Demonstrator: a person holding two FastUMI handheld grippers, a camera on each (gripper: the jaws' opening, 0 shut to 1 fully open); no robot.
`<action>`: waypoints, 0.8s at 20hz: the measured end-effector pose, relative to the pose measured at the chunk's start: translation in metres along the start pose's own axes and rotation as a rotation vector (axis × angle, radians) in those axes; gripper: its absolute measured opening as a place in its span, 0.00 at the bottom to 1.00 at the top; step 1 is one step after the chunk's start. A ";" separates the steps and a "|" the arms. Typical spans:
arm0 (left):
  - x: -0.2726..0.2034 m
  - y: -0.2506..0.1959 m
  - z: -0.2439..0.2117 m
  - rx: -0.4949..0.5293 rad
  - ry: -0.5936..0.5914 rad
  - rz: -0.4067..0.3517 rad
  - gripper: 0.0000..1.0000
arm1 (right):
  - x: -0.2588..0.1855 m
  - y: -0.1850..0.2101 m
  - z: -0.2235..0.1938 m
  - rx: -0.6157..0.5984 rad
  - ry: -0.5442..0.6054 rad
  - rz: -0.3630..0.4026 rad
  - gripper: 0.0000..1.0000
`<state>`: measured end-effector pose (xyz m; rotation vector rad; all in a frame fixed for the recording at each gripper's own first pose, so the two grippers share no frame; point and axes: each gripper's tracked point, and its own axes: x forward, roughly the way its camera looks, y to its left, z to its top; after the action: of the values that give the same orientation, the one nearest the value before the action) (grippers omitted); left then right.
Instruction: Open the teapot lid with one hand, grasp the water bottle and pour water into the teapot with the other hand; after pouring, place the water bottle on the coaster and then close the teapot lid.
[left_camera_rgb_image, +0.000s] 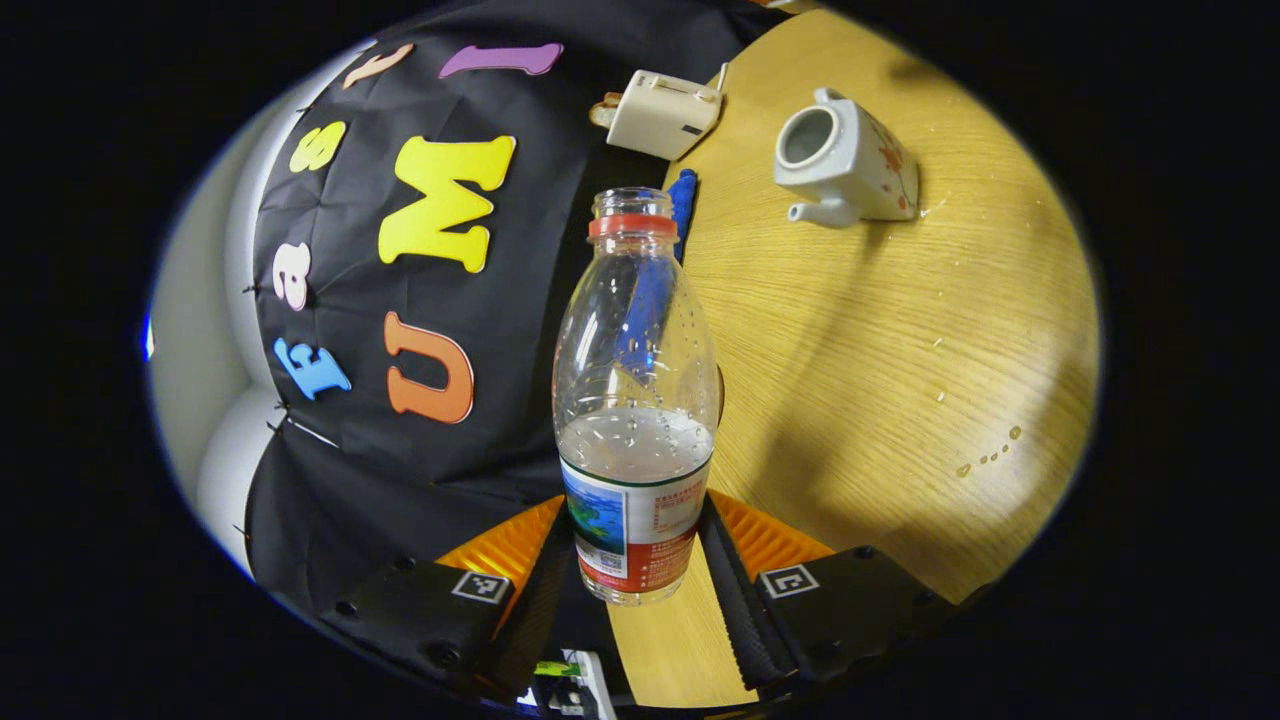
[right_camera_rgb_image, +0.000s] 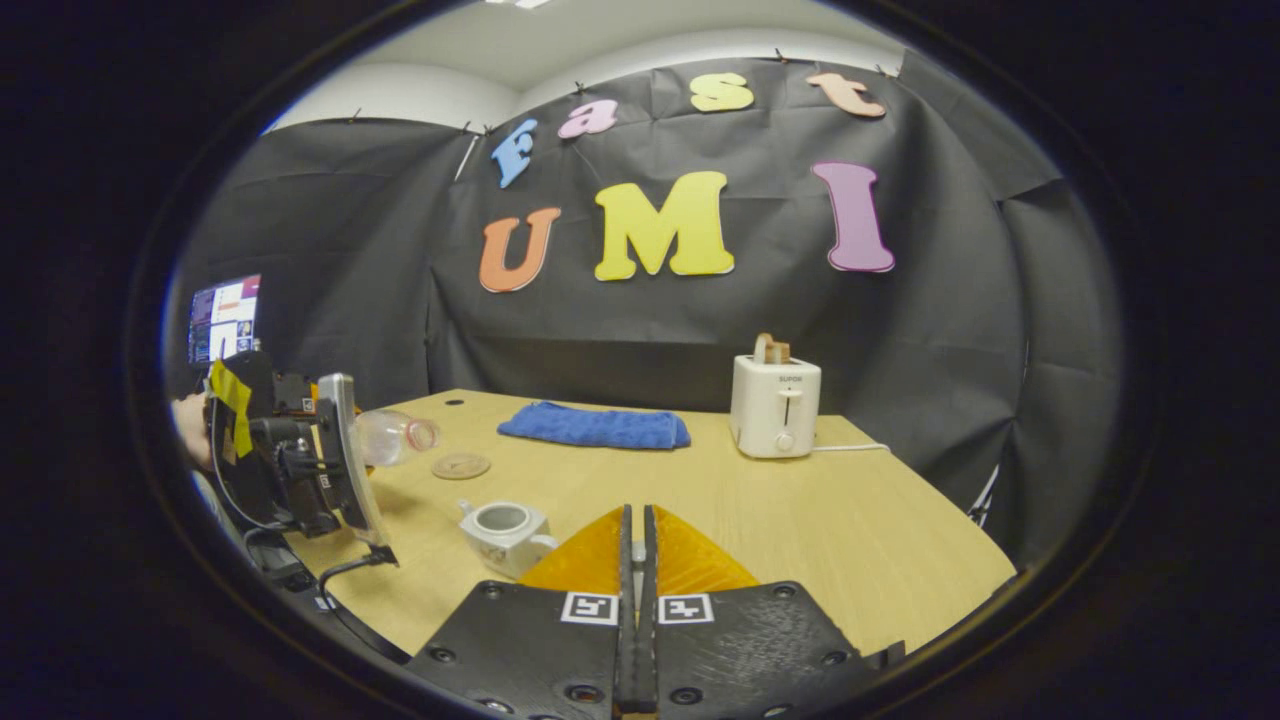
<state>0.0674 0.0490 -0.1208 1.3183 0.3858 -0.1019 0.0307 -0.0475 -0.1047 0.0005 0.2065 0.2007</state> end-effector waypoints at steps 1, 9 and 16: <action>-0.001 0.003 0.005 0.032 -0.007 0.021 0.75 | -0.002 -0.001 -0.002 -0.002 0.000 -0.002 0.02; 0.000 0.010 0.034 0.218 -0.043 0.094 0.80 | -0.007 -0.010 -0.004 -0.006 -0.003 -0.009 0.00; -0.001 0.020 0.046 0.343 -0.049 0.152 0.75 | -0.010 -0.014 -0.005 -0.006 -0.006 -0.015 0.00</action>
<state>0.0826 0.0097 -0.0928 1.6759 0.2306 -0.0745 0.0226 -0.0636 -0.1079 -0.0068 0.2002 0.1864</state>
